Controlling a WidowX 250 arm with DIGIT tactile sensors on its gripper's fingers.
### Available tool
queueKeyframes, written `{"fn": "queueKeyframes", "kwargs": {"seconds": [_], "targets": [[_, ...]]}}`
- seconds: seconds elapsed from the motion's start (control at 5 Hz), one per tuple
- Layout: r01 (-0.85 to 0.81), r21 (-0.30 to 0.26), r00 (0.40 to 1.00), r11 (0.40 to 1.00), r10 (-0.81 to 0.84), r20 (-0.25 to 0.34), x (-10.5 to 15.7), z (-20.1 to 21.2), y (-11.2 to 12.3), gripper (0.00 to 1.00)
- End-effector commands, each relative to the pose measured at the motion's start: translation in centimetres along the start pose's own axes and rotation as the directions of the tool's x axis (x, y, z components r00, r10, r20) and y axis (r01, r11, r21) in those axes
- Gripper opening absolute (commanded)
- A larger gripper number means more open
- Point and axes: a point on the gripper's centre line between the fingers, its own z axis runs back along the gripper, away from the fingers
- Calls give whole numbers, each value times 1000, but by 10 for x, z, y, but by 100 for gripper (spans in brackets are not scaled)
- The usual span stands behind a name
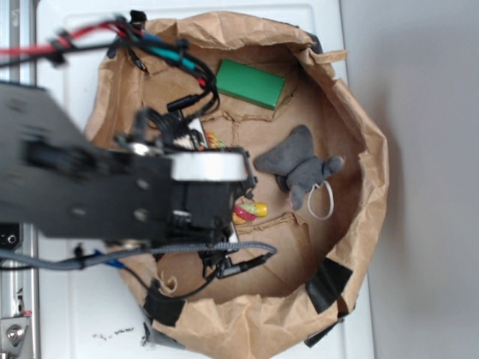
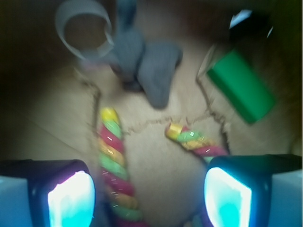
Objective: Grab the multicolored rope.
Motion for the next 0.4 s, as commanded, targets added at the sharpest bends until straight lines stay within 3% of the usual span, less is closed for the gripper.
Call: {"fn": "queueKeyframes", "kwargs": {"seconds": [0.0,0.2], "targets": [[155,63,988,986,-153,-31,-13,-43,-9,100],[152,84,988,985,-151,-22,-16,-55,-13,71]]}}
